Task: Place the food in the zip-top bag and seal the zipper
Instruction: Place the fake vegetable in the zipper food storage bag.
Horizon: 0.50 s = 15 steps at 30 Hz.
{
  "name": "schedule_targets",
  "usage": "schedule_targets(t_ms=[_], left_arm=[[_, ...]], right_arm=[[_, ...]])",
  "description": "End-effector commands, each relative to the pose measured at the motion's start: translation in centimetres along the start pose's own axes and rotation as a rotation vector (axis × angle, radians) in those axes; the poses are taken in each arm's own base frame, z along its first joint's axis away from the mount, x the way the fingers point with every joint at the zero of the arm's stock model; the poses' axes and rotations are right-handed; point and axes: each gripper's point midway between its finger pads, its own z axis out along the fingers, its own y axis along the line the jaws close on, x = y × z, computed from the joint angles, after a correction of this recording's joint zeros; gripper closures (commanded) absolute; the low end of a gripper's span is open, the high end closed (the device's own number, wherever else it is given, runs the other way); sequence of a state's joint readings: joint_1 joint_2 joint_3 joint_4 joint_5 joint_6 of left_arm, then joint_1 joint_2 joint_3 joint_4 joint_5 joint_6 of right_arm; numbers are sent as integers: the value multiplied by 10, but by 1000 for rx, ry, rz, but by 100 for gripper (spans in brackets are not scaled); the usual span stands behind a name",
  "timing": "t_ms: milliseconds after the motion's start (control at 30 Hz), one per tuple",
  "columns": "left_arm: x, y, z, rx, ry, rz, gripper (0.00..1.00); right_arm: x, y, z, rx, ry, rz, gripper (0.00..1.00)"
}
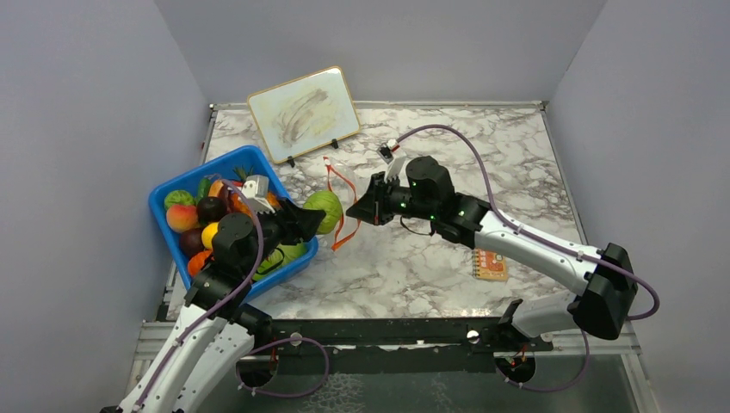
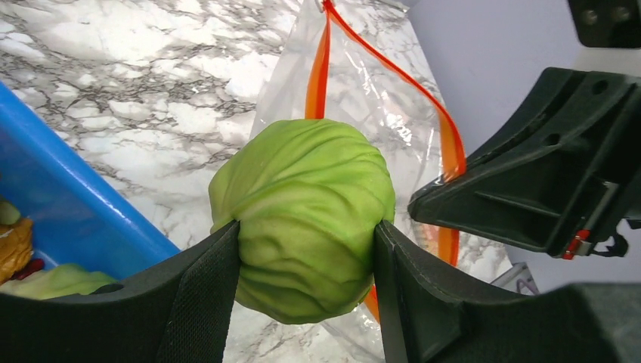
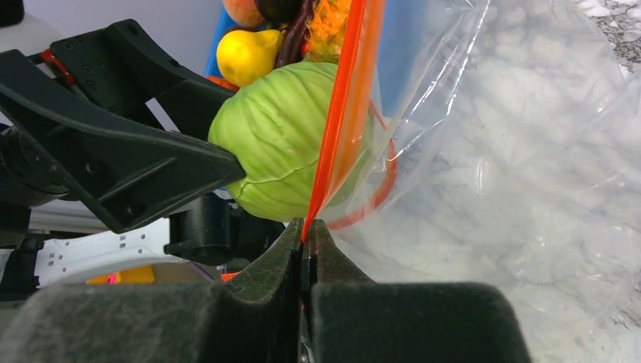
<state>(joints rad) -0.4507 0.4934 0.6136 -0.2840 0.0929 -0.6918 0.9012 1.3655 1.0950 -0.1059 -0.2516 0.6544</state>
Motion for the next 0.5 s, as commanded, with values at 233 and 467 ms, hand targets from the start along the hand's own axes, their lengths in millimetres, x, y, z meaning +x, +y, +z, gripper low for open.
schedule_targets(t_ms=[233, 467], left_arm=[[-17, -11, 2, 12, -23, -2, 89], [-42, -37, -12, 54, -54, -47, 88]], right_arm=[[-10, 23, 5, -113, 9, -67, 99], [-6, -1, 8, -2, -1, -57, 99]])
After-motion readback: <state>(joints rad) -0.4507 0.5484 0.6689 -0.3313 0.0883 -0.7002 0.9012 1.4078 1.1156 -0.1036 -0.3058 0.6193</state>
